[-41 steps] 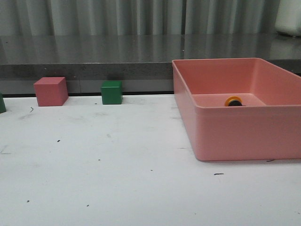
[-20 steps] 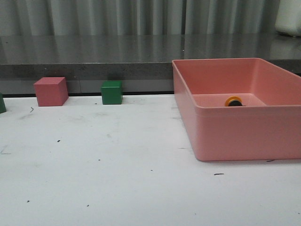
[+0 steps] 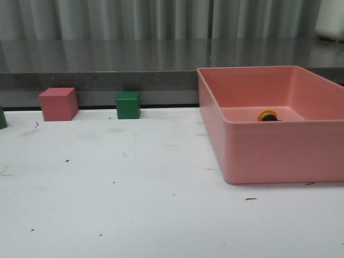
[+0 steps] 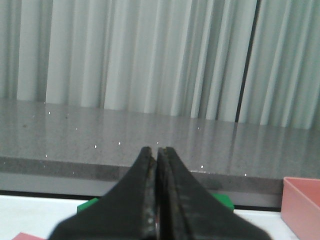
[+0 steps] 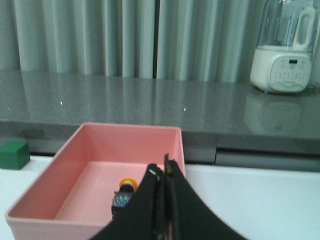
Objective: Place and stand button with both arms
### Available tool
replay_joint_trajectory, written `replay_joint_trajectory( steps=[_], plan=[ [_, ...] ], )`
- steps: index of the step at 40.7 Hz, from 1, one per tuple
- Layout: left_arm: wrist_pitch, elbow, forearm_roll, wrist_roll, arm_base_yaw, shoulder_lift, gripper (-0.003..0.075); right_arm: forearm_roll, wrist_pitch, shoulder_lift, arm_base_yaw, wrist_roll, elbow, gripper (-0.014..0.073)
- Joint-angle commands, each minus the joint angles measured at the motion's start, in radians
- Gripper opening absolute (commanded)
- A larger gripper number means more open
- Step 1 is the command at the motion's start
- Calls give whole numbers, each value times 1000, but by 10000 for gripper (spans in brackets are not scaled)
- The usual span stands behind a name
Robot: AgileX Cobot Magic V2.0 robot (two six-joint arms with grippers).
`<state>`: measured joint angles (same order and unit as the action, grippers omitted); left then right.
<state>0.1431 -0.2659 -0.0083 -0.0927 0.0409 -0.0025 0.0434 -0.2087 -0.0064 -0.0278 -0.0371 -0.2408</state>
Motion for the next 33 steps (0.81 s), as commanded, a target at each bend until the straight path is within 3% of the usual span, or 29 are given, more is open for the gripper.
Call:
replay_joint_trajectory(
  steps=[1, 7, 14, 33],
  plan=[
    [67, -168, -8, -9, -2, 34, -20, 0, -33, 54, -3, -7, -147, -117],
    [256, -359, -3, -9, -2, 138, -20, 0, -181, 177, -3, -7, -319, -117],
    [375, -482, -3, -9, -2, 267, -20, 0, -309, 318, -3, -7, -434, -117],
    [403, -422, -3, -9, -2, 428, -20, 0, -396, 577, -3, -7, -438, -117]
  ],
)
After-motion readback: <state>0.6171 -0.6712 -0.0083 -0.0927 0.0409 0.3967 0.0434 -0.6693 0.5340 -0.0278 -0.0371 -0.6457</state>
